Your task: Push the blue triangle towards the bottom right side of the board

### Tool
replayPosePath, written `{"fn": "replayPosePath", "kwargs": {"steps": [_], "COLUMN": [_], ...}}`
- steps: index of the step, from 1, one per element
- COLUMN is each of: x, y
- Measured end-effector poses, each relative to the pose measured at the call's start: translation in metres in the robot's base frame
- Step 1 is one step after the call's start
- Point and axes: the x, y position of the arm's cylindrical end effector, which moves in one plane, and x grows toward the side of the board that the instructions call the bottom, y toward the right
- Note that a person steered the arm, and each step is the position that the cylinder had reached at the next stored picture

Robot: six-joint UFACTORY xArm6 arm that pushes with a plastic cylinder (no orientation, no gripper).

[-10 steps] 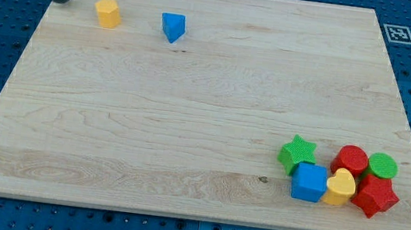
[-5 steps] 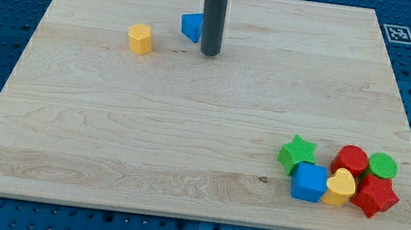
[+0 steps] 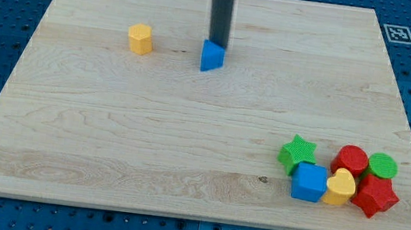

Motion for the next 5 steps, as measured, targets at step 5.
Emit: {"fn": "replayPosePath", "kwargs": {"steps": [5], "x": [0.057], "y": [0.058]}}
